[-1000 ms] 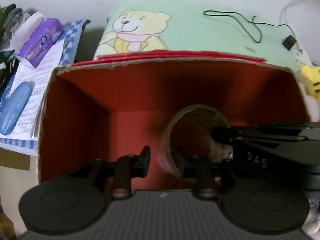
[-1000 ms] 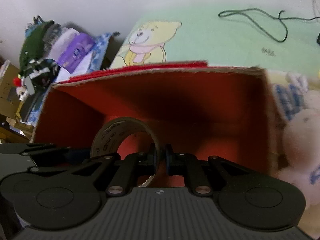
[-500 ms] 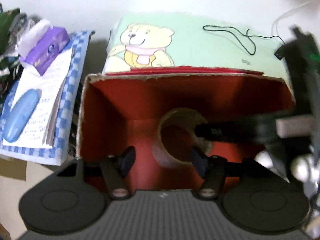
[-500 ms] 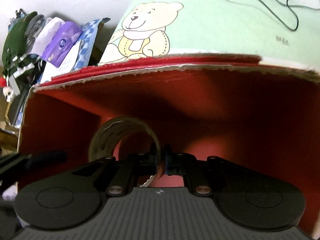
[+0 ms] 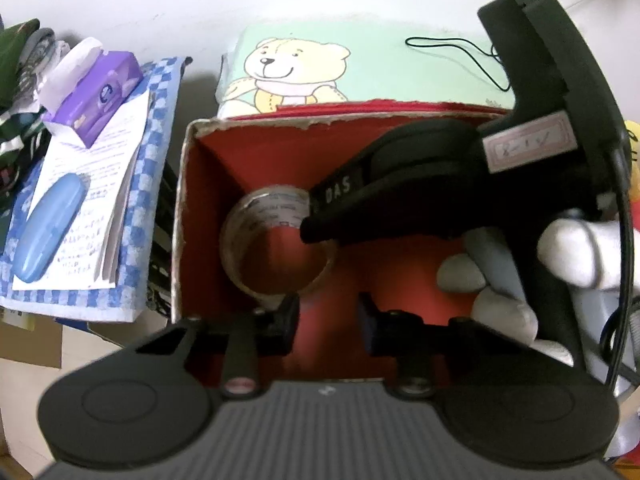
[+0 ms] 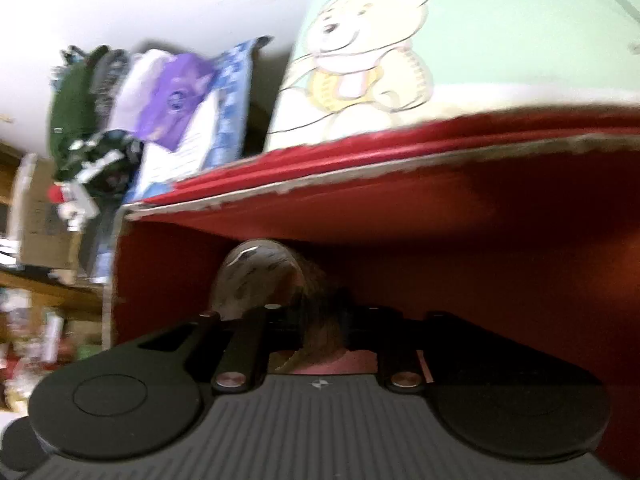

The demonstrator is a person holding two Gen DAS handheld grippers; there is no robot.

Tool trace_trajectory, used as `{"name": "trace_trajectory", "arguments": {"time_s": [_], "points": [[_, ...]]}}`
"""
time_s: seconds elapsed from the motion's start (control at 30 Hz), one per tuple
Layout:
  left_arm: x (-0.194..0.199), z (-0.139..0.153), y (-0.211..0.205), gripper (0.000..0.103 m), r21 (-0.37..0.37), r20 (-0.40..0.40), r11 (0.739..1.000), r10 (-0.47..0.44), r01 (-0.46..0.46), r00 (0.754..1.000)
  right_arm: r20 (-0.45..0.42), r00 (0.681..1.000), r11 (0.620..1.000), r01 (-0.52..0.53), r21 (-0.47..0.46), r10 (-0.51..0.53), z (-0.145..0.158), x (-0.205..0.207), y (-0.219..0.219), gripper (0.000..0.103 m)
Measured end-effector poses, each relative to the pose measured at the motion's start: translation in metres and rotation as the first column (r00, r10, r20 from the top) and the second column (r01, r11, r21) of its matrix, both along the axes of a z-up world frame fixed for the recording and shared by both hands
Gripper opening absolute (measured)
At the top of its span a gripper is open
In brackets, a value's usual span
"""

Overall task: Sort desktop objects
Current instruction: 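Lift the tape roll with the right gripper and carry it over the red box, then lower the tape roll into the red box and open the right gripper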

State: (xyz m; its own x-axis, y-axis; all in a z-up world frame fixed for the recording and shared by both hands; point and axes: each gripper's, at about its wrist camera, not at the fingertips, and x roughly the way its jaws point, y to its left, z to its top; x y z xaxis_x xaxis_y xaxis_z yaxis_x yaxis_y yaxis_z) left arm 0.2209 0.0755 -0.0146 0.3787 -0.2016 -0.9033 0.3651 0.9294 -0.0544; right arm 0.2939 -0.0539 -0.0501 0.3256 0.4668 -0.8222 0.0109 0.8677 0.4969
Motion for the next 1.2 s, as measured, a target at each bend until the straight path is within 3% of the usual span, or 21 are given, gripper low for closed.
{"name": "trace_trajectory", "arguments": {"time_s": [0.2, 0.47, 0.53, 0.83, 1.2], "points": [[-0.002, -0.004, -0.005, 0.035, 0.038, 0.017, 0.999, -0.005, 0.004, 1.000, 0.012, 1.000, 1.000, 0.009, 0.029, -0.010, 0.006, -0.001, -0.004, 0.025], [-0.012, 0.003, -0.013, 0.043, 0.097, 0.069, 0.995, 0.026, -0.032, 0.997, 0.115, 0.993, 0.997, 0.004, -0.075, 0.004, 0.044, -0.033, -0.015, 0.025], [-0.016, 0.005, -0.016, 0.049, 0.111, 0.079, 0.993, 0.034, -0.043, 0.996, 0.142, 0.990, 0.993, 0.013, -0.114, 0.003, 0.050, -0.040, -0.020, 0.025], [-0.045, 0.017, -0.026, 0.054, 0.183, 0.132, 0.975, 0.102, -0.126, 0.986, 0.194, 0.981, 0.983, 0.036, -0.180, -0.001, 0.064, -0.078, -0.041, 0.025], [-0.096, 0.043, -0.039, 0.055, 0.179, 0.193, 0.955, 0.201, -0.236, 0.960, 0.254, 0.967, 0.986, 0.014, -0.169, 0.029, 0.085, -0.129, -0.064, 0.025]]}}
